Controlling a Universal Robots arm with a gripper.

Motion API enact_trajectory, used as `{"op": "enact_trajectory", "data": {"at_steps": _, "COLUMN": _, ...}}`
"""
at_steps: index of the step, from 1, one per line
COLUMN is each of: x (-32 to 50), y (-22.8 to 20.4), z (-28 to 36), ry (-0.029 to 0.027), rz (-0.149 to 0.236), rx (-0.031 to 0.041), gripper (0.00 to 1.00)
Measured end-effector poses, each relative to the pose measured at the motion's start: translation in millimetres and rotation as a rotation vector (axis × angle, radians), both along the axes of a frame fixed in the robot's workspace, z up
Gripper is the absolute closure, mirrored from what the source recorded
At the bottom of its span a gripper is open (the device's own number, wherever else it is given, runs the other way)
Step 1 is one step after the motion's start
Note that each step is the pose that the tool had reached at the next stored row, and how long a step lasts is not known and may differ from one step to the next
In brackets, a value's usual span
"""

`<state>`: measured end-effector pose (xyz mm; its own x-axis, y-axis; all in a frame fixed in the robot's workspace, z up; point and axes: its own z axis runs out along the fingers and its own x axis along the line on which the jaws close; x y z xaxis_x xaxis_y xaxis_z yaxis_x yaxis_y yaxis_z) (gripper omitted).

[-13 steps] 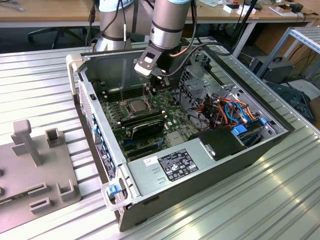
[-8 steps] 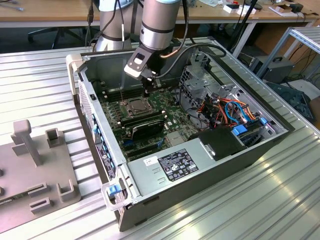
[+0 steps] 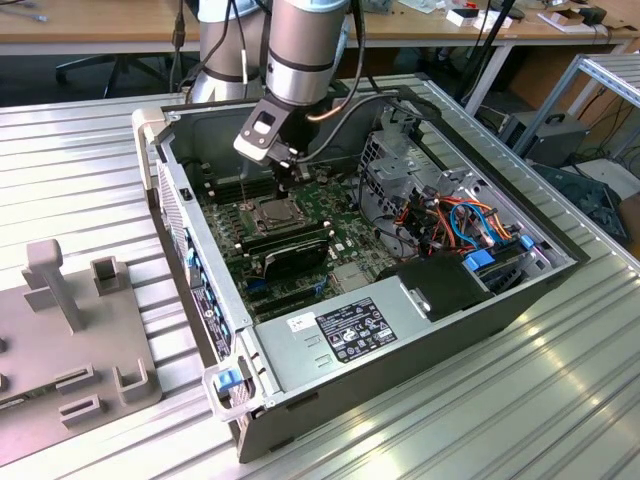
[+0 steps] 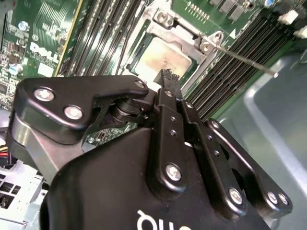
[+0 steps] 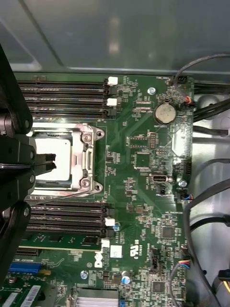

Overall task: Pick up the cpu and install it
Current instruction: 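Close the cpu cover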

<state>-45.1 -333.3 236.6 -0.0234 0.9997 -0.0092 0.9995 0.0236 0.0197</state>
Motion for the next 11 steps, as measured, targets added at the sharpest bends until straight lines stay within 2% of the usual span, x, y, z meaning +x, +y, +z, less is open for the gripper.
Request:
{"op": "enact_trajectory", "data": {"at_steps": 4, "x": -4.6, "y": 0.0, "z": -1.4, "ry": -0.0001, "rz": 0.0, "rx": 0.0, "gripper": 0.89}}
{"op": "enact_trajectory", "data": {"at_steps": 11, "x": -19.4, "y": 0.0, "z": -6.7, "ry": 0.0001, "rz": 0.0, "rx": 0.0, "gripper": 0.89}}
